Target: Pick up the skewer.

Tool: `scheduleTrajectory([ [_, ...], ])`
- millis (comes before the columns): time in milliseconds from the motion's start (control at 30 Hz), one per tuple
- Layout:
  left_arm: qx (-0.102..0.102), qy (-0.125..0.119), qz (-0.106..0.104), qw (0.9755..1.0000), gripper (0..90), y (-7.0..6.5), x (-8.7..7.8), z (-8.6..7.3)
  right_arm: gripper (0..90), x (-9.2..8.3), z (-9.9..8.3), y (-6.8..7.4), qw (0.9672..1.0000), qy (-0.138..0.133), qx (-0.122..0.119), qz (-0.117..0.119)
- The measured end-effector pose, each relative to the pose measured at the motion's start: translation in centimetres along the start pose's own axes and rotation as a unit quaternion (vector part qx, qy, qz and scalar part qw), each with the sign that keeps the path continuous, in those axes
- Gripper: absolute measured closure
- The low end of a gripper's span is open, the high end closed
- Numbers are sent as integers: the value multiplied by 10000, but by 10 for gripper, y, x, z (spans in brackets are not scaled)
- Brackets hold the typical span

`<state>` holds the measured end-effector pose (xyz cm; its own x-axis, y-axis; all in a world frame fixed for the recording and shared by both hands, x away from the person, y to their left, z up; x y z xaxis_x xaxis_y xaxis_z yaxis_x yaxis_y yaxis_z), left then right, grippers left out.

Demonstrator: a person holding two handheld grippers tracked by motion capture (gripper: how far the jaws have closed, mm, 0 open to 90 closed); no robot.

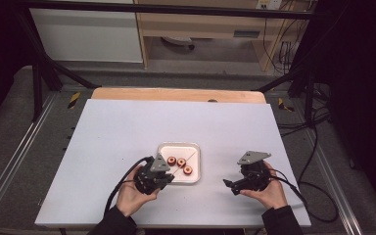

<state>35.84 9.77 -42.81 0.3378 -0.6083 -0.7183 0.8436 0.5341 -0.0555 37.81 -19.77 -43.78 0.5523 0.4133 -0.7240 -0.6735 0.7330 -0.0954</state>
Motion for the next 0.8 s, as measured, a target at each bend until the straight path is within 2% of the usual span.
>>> scheduleTrajectory([
  [267, -347, -347, 113, 9987, 882, 12, -17, -24, 32, 2, 20, 7, 9995, 17, 291, 134],
  [533, -538, -606, 249, 9964, 882, 23, -32, -47, 32, 10, 41, 17, 9983, 188, 482, 267],
  [800, -694, -815, 281, 9939, 882, 29, -43, -61, 30, 23, 60, 26, 9980, 356, 424, 291],
])
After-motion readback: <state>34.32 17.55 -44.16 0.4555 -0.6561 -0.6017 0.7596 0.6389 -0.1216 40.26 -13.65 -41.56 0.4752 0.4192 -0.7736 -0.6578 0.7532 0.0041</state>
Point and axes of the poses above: each handheld gripper's, and its own axes: x roughly forward along the jaws, z roughly out of its top, y roughly to its left, the point moved 4 cm from there along x, roughly forward along the jaws, and after that the axes turned 4 degrees about -z, right-handed, at the moved point
